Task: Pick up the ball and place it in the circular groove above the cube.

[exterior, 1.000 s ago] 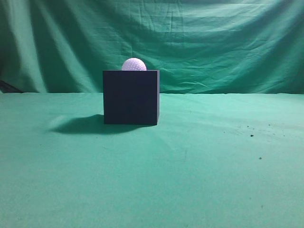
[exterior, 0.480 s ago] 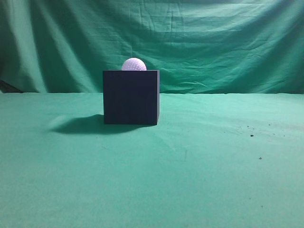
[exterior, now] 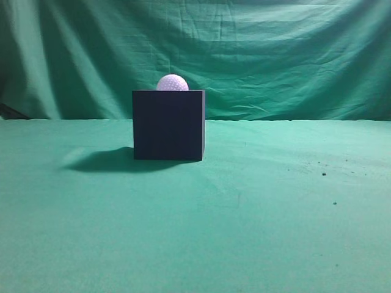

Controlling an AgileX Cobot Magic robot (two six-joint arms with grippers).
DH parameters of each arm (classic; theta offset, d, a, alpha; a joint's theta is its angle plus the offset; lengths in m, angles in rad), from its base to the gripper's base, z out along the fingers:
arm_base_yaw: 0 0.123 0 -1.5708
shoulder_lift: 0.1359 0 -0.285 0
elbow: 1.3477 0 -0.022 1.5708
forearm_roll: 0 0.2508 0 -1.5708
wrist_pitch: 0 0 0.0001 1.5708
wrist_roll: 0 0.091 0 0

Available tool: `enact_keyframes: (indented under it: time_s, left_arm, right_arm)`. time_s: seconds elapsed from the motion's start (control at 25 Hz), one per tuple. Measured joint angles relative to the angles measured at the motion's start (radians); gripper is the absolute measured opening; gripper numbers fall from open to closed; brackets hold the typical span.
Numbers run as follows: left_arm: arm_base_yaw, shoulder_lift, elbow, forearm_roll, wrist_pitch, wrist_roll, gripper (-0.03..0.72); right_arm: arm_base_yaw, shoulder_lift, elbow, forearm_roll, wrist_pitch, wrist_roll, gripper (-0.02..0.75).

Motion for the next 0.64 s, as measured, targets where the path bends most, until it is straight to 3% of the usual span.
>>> enact_keyframes:
  time_s: [0.64]
  left_arm:
    - [0.000, 0.000, 0.000, 0.000, 0.000, 0.000, 0.000]
  right_arm:
    - [-0.001, 0.000, 0.002, 0.004, 0.040, 0.000, 0.000]
